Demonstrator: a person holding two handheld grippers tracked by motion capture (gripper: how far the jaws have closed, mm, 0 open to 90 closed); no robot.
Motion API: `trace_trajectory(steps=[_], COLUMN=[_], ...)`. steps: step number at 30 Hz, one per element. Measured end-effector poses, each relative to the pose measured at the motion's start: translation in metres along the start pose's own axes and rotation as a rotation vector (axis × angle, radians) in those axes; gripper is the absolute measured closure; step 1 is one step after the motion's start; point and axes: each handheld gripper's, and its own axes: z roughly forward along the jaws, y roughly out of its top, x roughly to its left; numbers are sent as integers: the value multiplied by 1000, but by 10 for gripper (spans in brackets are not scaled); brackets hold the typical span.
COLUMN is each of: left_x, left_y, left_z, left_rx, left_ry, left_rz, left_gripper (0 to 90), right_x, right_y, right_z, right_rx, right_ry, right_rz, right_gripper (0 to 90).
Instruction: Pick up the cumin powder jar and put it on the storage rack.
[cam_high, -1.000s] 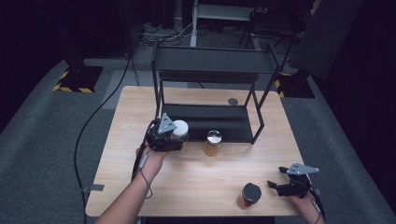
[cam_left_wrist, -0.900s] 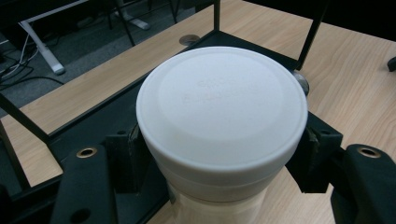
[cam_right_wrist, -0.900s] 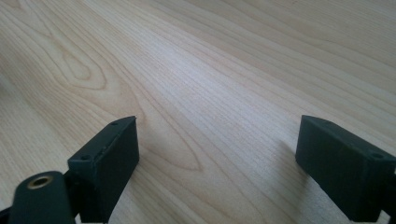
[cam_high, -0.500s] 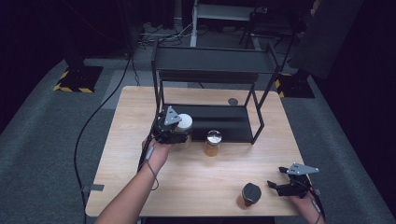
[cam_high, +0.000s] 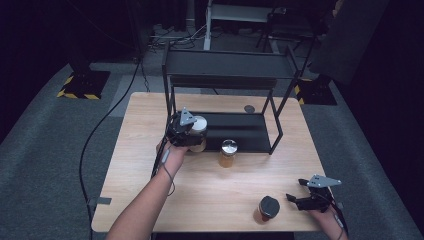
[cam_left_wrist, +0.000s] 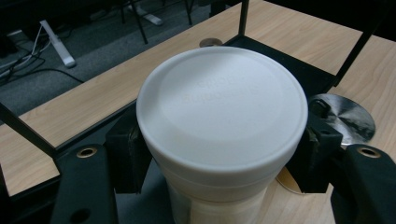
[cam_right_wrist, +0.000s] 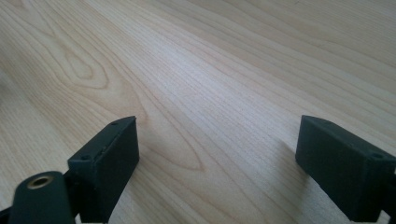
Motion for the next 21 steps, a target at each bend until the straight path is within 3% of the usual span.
trace_trajectory(steps=[21], left_x=[9], left_y=[0], left_z=[27], left_rx=[46], left_ry=[44], left_rz=[-17], left_gripper=[329], right_x=[0], right_y=[0], right_z=[0], right_rx=[1], right_ry=[1], right_rz=[0], right_gripper=[132])
